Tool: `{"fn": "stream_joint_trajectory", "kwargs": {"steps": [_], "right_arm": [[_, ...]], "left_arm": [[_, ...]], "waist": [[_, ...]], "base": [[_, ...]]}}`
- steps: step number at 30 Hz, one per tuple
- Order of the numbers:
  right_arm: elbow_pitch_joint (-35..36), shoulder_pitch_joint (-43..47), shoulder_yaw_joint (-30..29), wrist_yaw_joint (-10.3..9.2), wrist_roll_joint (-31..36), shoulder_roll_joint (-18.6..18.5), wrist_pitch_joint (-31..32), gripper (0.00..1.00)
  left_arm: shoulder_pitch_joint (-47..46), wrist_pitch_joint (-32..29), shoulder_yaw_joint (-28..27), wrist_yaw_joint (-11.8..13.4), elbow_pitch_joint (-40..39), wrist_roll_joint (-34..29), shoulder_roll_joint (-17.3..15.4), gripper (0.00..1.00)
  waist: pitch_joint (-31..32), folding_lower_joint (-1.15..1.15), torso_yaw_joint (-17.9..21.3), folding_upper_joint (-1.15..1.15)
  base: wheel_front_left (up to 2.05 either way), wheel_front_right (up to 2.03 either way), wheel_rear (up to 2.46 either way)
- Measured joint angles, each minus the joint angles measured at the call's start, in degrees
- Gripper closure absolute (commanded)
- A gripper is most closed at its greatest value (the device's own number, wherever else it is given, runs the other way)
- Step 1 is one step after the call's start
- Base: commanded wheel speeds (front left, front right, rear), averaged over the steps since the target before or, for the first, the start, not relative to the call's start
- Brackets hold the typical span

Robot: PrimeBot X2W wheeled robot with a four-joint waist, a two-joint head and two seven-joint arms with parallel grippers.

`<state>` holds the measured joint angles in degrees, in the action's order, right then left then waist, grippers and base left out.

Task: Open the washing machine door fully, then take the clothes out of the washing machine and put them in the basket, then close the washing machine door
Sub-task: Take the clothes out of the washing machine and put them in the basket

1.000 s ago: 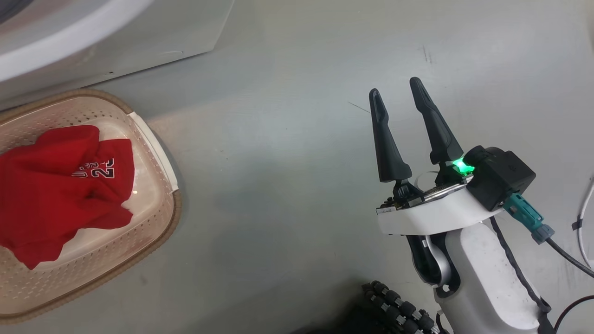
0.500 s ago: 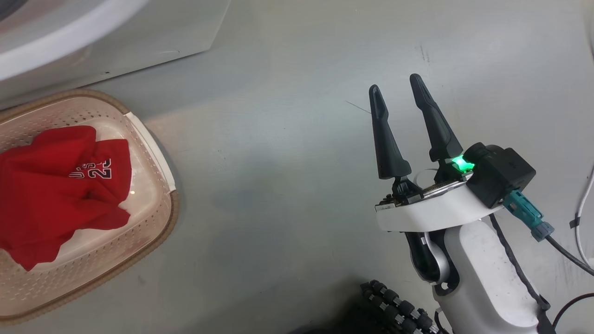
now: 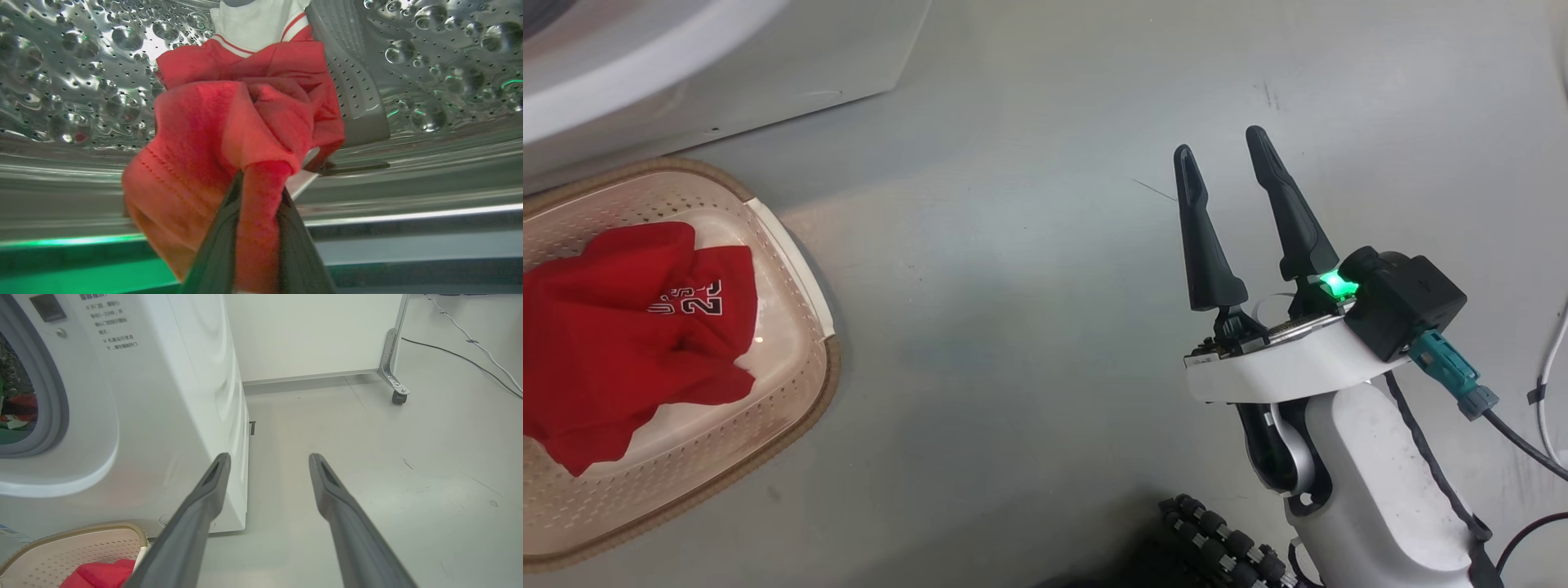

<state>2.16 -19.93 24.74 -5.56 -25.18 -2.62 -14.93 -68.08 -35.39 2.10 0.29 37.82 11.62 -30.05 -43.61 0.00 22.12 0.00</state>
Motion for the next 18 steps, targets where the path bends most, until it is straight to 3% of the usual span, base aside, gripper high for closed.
{"fn": "stream_joint_trajectory", "kwargs": {"steps": [10, 18], "right_arm": [[-0.21, -0.15, -0.98, -0.14, 0.7, -0.02, 0.0, 0.0], [-0.96, -0.15, -1.46, -0.14, 2.21, -0.05, 0.0, 0.0]], "left_arm": [[1.09, 7.91, -2.38, 0.49, -1.93, 3.71, 4.48, 1.0], [5.55, 18.91, -3.79, 0.53, -5.67, 5.1, 8.58, 1.0]], "waist": [[0.93, 0.0, -1.11, 0.0], [2.25, 0.0, -2.75, 0.0]], "base": [[0.0, 0.0, 0.0], [0.0, 0.0, 0.0]]}}
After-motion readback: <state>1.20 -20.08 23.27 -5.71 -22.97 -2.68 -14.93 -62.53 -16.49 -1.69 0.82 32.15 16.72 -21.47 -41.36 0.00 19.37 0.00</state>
